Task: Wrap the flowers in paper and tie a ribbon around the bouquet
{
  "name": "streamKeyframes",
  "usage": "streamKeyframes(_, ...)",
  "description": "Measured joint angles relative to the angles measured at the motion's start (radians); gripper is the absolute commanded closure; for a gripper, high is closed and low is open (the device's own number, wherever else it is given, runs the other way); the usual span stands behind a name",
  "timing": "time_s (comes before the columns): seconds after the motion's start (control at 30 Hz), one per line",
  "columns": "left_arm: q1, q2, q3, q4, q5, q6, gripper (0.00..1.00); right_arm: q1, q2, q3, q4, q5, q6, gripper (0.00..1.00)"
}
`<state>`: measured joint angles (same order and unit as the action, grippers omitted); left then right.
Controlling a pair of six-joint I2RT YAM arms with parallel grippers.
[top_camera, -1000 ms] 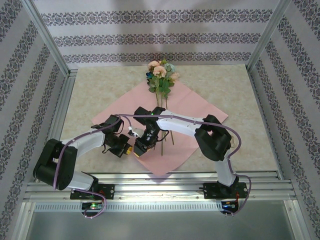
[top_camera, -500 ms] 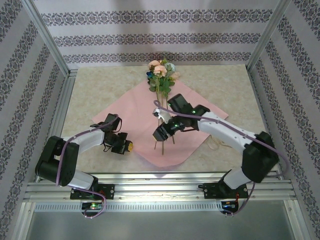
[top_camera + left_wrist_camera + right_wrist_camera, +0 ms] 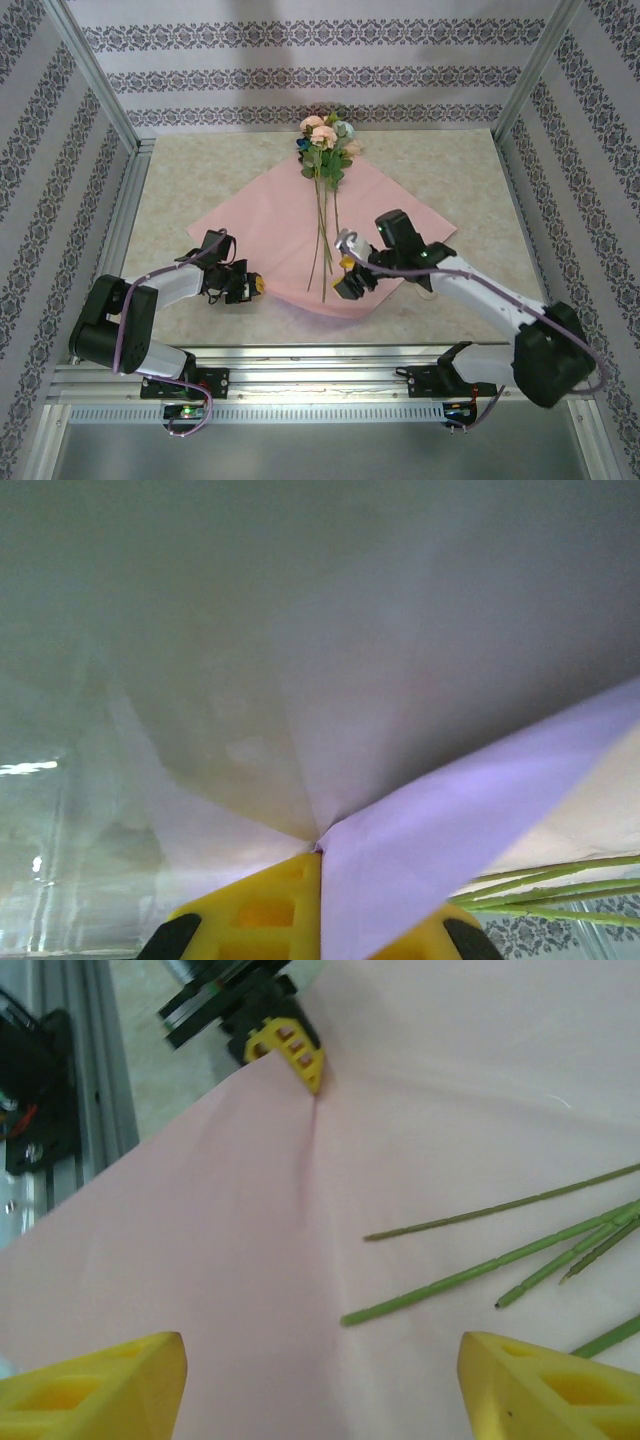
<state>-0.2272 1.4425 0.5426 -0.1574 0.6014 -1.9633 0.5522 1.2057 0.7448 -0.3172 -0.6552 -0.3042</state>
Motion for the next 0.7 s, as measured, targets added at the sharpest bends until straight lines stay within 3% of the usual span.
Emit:
streamKeyframes(0.2, 0.000, -0.010, -0.014, 0.032, -0.007, -0.024, 1.00, 0.022, -0.127, -0.061, -0.021, 0.014, -0.102, 0.24)
streamKeyframes(0.33, 0.000, -0.013, -0.020, 0.044, -0.008, -0.035, 1.00, 0.127, -0.154, -0.104, -0.022, 0.074, -0.138, 0.25)
streamKeyframes(0.5, 0.000, -0.019, -0.027, 0.055, -0.010, -0.040, 1.00, 0.220, -0.071, -0.113, 0.005, 0.175, -0.142, 0.28)
streamKeyframes(0.7, 0.000, -0.021, -0.028, 0.058, -0.011, -0.044, 1.00, 0.224, 0.067, -0.052, 0.003, 0.255, -0.137, 0.35)
